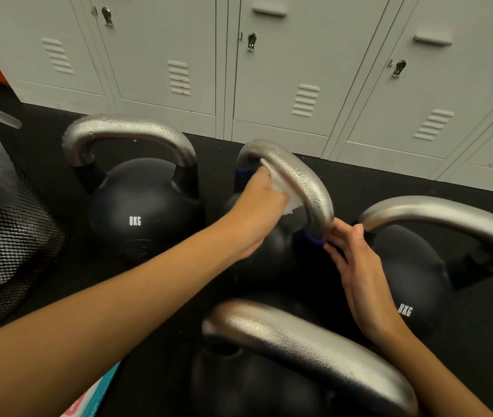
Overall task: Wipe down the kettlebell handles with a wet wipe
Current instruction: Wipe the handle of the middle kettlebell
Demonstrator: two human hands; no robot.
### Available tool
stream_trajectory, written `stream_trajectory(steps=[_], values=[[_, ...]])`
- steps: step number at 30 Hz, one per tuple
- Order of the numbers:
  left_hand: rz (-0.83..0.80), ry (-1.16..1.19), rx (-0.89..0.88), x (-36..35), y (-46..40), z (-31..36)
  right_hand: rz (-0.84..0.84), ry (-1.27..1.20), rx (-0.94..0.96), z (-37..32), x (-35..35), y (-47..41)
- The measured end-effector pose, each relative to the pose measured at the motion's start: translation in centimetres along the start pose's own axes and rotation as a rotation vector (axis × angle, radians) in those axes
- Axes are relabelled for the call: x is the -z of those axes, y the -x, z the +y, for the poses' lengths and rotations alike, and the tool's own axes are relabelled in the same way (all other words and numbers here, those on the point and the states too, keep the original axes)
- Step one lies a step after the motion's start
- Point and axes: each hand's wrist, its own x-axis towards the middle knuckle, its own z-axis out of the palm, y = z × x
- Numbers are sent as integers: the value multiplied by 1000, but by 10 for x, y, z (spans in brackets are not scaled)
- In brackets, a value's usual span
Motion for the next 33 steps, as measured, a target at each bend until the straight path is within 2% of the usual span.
stream_trajectory(steps=[6, 11, 14, 22, 24, 27, 29, 33], values=[[-170, -212, -2, -17, 16, -20, -16, 0, 11, -1, -1, -1], [-223, 301, 86, -3, 10, 7, -9, -4, 15, 0, -2, -1], [-215, 393, 100, 2, 4, 13, 0, -5, 9, -1, -1, -1], [-353, -155, 28, 1, 14, -11, -10, 21, 6, -3, -3, 0], [-353, -153, 27, 2, 14, -8, -14, 25, 5, -3, -3, 0], [-330, 71, 58, 0, 15, -4, -15, 19, 0, -1, -1, -1], [-336, 121, 55, 1, 15, -8, -17, 12, -6, 0, 0, -1], [-388, -213, -54, 2, 18, -26, -7, -21, -16, 3, 2, -2]])
